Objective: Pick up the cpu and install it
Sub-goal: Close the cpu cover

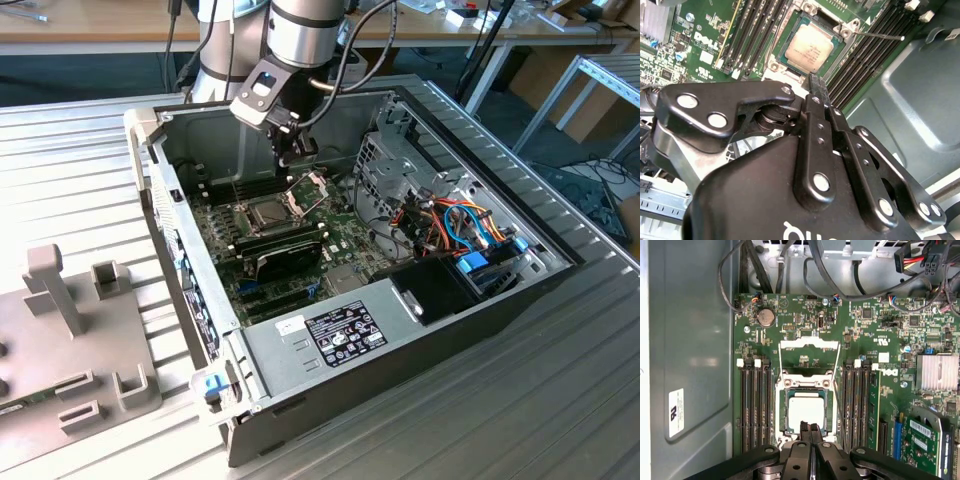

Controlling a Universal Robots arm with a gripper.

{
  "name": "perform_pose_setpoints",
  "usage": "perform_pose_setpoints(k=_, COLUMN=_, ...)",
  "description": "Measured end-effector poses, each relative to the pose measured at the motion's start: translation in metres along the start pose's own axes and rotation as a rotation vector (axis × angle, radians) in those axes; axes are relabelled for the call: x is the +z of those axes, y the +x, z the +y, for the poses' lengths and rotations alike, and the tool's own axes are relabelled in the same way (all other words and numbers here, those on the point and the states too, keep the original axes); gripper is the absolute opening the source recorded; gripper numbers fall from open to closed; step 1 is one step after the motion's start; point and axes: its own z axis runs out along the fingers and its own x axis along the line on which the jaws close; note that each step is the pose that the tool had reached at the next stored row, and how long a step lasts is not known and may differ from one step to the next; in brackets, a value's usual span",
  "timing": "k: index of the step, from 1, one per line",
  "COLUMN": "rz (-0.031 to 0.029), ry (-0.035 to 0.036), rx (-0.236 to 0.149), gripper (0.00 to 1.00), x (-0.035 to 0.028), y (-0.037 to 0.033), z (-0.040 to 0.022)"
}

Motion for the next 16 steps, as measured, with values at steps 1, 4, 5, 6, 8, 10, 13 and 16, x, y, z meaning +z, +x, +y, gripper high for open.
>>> perform_pose_setpoints(k=1, rz=0.0001, ry=0.0, rx=0.0, gripper=0.11, x=0.0, y=0.0, z=0.002)
perform_pose_setpoints(k=4, rz=0.0, ry=0.0, rx=0.0, gripper=0.11, x=0.0001, y=0.0, z=0.0079)
perform_pose_setpoints(k=5, rz=0.0, ry=0.0, rx=0.0, gripper=0.11, x=0.0001, y=-0.0001, z=0.011)
perform_pose_setpoints(k=6, rz=0.0001, ry=0.0, rx=0.0, gripper=0.11, x=0.0001, y=-0.0001, z=0.0137)
perform_pose_setpoints(k=8, rz=0.0, ry=0.0, rx=0.0, gripper=0.11, x=0.0002, y=-0.0001, z=0.0172)
perform_pose_setpoints(k=10, rz=0.0, ry=0.0, rx=0.0, gripper=0.11, x=0.0002, y=-0.0001, z=0.0208)
perform_pose_setpoints(k=13, rz=0.0001, ry=0.0, rx=0.0, gripper=0.11, x=0.0004, y=-0.0001, z=0.028)
perform_pose_setpoints(k=16, rz=0.0001, ry=-0.0001, rx=0.0, gripper=0.11, x=0.0007, y=-0.0002, z=0.0369)
